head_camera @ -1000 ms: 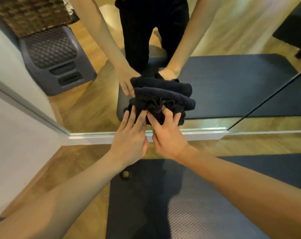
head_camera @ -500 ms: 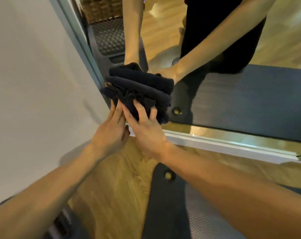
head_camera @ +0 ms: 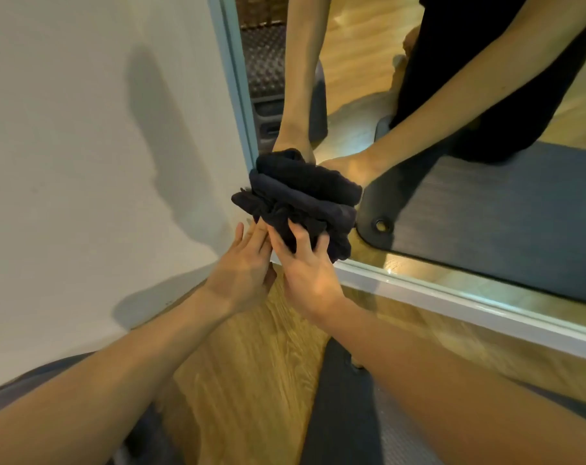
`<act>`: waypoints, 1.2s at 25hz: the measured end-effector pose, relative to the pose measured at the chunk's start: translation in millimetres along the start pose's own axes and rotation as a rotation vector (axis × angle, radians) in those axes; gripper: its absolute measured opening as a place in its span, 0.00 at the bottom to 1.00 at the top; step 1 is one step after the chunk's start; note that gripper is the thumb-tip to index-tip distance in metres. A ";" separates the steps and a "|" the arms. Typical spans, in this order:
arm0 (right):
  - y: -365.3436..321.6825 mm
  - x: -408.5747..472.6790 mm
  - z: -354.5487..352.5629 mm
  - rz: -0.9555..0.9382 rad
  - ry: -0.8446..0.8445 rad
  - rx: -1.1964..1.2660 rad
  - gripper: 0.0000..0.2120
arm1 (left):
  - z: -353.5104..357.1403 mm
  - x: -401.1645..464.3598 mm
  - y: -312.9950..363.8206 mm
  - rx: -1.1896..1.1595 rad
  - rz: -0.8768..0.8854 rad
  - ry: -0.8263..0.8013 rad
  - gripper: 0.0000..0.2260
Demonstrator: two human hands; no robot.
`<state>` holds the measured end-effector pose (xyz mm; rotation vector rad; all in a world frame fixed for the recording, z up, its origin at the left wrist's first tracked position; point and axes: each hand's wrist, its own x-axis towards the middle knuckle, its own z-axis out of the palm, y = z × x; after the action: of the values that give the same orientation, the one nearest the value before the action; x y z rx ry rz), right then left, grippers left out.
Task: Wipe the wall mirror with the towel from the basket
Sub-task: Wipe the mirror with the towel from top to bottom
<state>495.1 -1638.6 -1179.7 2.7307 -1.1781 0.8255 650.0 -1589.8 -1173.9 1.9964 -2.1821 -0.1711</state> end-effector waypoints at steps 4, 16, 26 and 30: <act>18.4 -33.2 45.5 -0.032 -0.117 -0.051 0.46 | 42.3 -2.1 7.5 -0.031 -0.089 -0.100 0.35; 58.1 -68.1 53.7 -0.035 -0.321 0.080 0.44 | 78.8 5.2 37.2 -0.246 -0.106 -0.138 0.37; 190.4 -155.4 -30.9 -0.024 -0.461 -0.066 0.54 | 106.0 33.5 174.3 -0.199 0.031 -0.351 0.34; 251.6 -208.5 -59.5 -0.005 -0.469 -0.168 0.57 | 130.9 49.0 244.5 -0.176 0.121 -0.400 0.34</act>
<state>176.8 -1663.9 -1270.9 2.8607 -1.2343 0.0687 380.3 -1620.6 -1249.2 1.8519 -2.4067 -0.7758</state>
